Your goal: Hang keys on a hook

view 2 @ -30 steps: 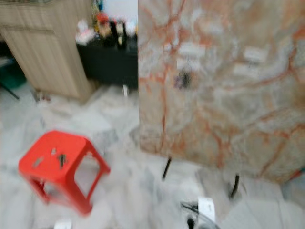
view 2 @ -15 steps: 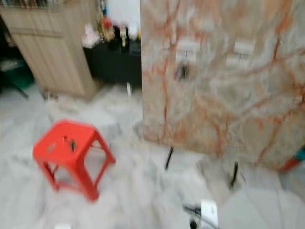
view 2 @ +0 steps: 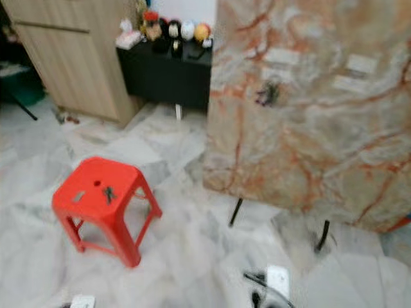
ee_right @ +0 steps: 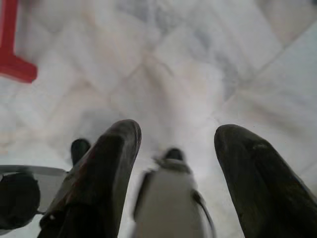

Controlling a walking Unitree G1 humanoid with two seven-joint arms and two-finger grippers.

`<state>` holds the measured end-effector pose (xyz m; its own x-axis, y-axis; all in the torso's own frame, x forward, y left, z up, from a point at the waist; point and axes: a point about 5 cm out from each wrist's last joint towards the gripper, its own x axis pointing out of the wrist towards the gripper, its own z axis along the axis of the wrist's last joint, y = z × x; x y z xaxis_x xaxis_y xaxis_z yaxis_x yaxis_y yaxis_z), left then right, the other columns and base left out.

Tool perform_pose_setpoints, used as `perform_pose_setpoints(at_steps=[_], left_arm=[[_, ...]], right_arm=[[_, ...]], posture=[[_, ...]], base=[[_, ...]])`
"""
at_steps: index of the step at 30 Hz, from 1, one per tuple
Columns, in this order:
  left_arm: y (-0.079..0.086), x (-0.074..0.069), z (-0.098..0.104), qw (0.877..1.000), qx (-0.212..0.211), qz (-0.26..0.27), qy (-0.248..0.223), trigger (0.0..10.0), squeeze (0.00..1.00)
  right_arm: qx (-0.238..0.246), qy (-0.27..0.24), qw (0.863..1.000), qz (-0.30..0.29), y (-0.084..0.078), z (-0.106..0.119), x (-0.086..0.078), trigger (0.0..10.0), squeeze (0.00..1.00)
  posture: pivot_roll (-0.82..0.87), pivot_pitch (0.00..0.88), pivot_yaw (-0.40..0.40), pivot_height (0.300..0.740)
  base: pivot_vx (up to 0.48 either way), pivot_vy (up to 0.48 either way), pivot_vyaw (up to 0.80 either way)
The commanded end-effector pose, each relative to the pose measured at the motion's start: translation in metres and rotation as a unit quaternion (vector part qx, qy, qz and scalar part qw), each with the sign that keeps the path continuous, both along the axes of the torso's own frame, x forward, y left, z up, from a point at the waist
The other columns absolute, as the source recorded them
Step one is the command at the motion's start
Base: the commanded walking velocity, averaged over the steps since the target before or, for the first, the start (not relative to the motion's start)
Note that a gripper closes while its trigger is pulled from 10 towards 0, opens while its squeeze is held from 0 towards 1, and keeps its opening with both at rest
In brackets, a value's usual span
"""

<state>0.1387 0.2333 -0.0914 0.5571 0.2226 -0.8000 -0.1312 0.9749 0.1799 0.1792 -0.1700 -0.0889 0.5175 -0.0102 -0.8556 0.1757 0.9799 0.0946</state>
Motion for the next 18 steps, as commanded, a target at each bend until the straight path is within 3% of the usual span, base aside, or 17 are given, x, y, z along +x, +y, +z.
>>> perform_pose_setpoints(at_steps=[1,18], left_arm=[[-0.0062,-0.0077,-0.0046,1.000,-0.012,0.005,0.015,10.0,0.00],[-0.0067,-0.0073,-0.0046,1.000,-0.012,0.004,0.015,10.0,0.00]], right_arm=[[-0.014,0.004,1.000,-0.016,-0.0147,-0.0007,-0.0047,10.0,0.00],[-0.017,0.007,1.000,-0.011,-0.0158,-0.0007,-0.0049,10.0,0.00]], posture=[[0.08,0.034,-0.071,0.737],[0.08,0.031,-0.073,0.737]], base=[[0.000,0.480,0.00],[0.000,0.480,0.00]])
